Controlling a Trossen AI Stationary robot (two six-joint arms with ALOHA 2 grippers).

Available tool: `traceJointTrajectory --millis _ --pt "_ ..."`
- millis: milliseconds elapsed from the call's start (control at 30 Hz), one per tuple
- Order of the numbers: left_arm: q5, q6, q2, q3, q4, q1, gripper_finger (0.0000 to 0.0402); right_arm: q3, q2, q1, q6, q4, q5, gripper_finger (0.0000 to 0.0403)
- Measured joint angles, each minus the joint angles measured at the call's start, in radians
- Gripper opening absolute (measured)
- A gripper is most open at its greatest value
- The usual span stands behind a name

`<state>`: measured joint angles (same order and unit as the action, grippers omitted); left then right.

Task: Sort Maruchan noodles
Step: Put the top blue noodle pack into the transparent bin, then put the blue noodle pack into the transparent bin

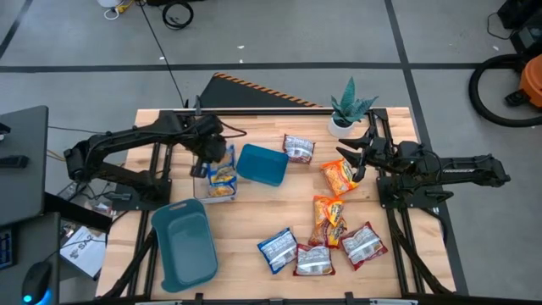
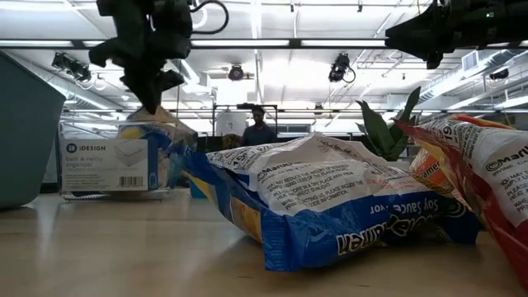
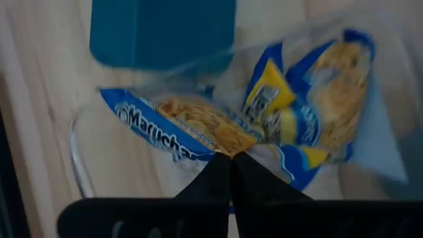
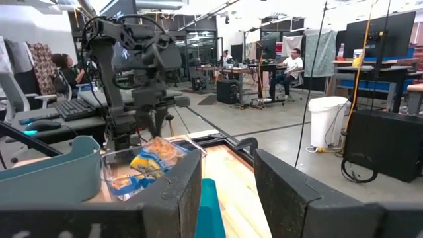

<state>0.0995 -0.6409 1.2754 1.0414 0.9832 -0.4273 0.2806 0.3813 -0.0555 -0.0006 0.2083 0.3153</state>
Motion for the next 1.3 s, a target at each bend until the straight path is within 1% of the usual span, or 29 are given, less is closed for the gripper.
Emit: traceJointTrajectory --millis 100,200,367,500,633,767,900,967,1000,1067,1133,1233,1300 --pt "0.008 -0.005 0.000 0.000 -0.012 -0.002 0.0007 0.000 0.000 0.000 0.000 0.000 -0.001 0.0144" --pt "-0.012 -0.026 0.000 -0.016 -0.015 -0.017 0.0007 0.000 0.000 0.000 0.000 0.000 -0.001 0.0144" --pt "-0.036 -0.026 0.000 -0.109 -0.078 -0.051 0.0007 0.000 0.000 0.000 -0.001 0.000 -0.002 0.0144" --pt "-0.126 -0.004 0.000 -0.160 -0.134 -0.058 0.0018 0.000 0.000 0.000 -0.001 0.000 -0.002 0.0144" --pt "-0.191 0.030 0.000 -0.163 -0.123 -0.058 0.0062 0.000 0.000 0.000 -0.002 0.000 -0.002 0.0144" --pt "-0.251 0.059 0.000 -0.163 -0.112 -0.051 0.0122 0.000 0.000 0.000 0.000 0.000 -0.002 0.0144" --pt "-0.386 0.058 0.001 -0.156 -0.123 -0.013 0.0174 0.000 0.000 0.000 -0.001 0.000 -0.002 0.0144" --pt "-0.448 0.059 0.001 -0.130 -0.122 0.018 0.0189 0.000 0.000 0.000 -0.001 0.000 0.003 0.0144" --pt "-0.463 0.058 0.001 -0.114 -0.126 0.038 0.0192 0.000 0.000 0.000 -0.002 0.000 0.005 0.0144" --pt "-0.452 0.055 0.001 -0.076 -0.127 0.084 0.0195 0.000 0.000 0.000 -0.002 0.000 0.005 0.0144" --pt "-0.406 0.058 0.001 -0.041 -0.162 0.142 0.0193 0.000 0.000 0.000 0.000 0.000 0.005 0.0144" --pt "-0.305 0.058 0.000 -0.024 -0.271 0.239 0.0183 0.000 0.000 0.000 0.000 -0.001 0.005 0.0144" --pt "-0.260 0.045 0.000 -0.024 -0.359 0.309 0.0177 0.000 0.000 0.000 0.000 -0.001 0.005 0.0144"
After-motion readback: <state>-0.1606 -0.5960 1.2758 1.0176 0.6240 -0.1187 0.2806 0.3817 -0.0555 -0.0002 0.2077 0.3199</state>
